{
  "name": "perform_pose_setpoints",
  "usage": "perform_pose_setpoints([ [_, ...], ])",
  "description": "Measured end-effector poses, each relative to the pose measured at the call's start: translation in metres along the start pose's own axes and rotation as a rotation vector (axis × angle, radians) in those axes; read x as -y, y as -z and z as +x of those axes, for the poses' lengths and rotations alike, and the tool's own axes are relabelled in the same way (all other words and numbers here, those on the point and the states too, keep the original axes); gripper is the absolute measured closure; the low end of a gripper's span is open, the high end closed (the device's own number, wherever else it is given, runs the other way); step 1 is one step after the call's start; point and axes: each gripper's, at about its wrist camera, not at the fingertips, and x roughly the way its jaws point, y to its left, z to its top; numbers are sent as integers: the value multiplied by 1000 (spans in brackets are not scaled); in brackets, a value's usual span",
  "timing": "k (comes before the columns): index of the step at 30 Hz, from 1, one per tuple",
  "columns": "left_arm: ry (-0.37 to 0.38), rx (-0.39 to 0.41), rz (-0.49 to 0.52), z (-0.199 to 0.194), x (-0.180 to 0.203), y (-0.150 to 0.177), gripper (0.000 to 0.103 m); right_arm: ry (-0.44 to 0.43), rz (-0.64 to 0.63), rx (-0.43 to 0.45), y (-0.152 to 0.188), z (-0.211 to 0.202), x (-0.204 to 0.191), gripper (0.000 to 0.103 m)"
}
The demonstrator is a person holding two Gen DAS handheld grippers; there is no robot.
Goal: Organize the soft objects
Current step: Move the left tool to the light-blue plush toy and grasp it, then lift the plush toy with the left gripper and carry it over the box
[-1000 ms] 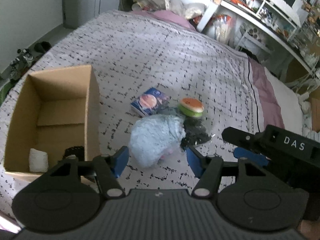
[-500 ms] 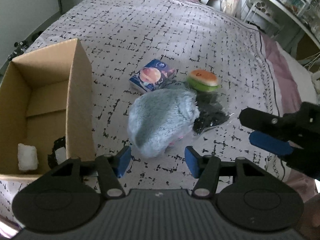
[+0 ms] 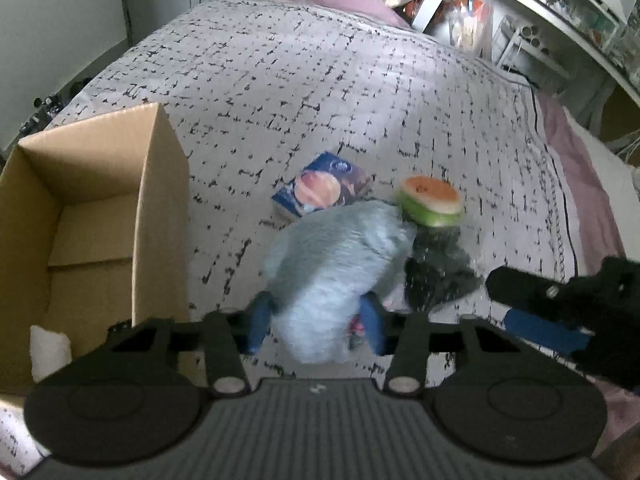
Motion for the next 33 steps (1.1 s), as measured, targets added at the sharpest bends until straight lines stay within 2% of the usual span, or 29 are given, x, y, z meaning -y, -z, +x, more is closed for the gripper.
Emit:
perform_pose_setpoints([
  [8,44,23,-74,6,-17,-15,72,-31,8,-38,2,20,-5,57],
  [15,103,25,-98,-2,-22,-20,73,-72,1,-62,5,26,-13,57],
  [25,176,15,-182,-23,-35,-20,73,-117,-7,-64,9,18,-17,58],
  [27,184,18,-185,-28,-36,-19,73,-129,-8,-63,10,16,-18,65],
  [29,205,13,-205,-34,-37,-17,73,-152,-17,-65,11,13,-20,81],
  [30,214,9,-214,-36,-37,-17,73,-161,-35,-62,12,11,-23,85],
  [33,204,30,-207,-47,-36,-15,73,-176,-99,-34,16,2,-33,88],
])
